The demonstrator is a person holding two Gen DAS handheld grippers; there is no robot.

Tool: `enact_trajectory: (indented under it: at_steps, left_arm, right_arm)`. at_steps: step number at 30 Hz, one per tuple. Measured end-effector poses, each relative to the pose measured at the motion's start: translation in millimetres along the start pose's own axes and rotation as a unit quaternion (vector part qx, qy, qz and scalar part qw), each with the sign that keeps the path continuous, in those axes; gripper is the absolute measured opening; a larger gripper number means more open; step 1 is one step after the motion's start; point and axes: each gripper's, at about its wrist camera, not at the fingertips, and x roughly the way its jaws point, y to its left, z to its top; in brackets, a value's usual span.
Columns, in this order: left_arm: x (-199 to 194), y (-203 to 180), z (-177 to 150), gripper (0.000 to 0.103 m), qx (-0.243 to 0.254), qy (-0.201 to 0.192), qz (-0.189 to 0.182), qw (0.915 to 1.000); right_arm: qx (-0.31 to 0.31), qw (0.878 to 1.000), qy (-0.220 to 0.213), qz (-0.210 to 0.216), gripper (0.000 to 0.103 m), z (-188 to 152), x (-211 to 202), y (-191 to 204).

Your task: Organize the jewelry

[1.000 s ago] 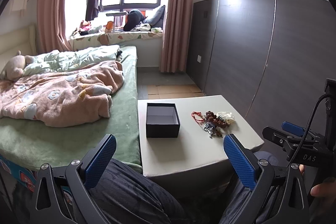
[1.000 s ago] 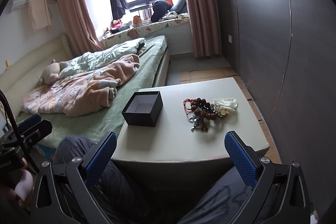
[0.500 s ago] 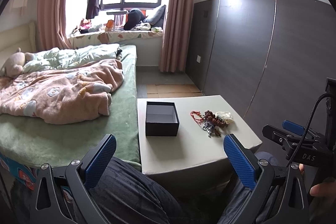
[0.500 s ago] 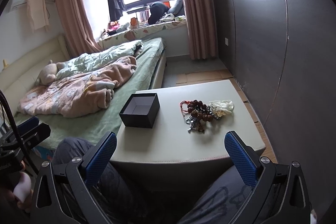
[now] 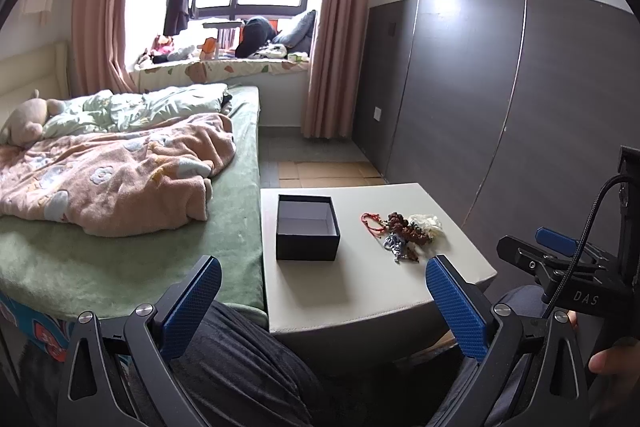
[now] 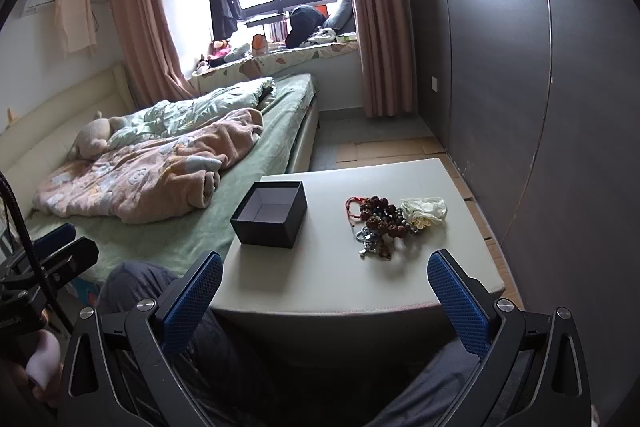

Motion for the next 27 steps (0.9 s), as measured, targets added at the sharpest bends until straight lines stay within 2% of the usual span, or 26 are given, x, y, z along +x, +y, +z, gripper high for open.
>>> enact_trajectory:
  at_steps: [27]
  left_arm:
    - [5.6,8.6,-3.4,0.102,-0.003,0.016,-0.003,0.9999]
  right_arm:
    - [0.011,1.000,0.000,-0.008,0.103,5.0,4.3,1.2]
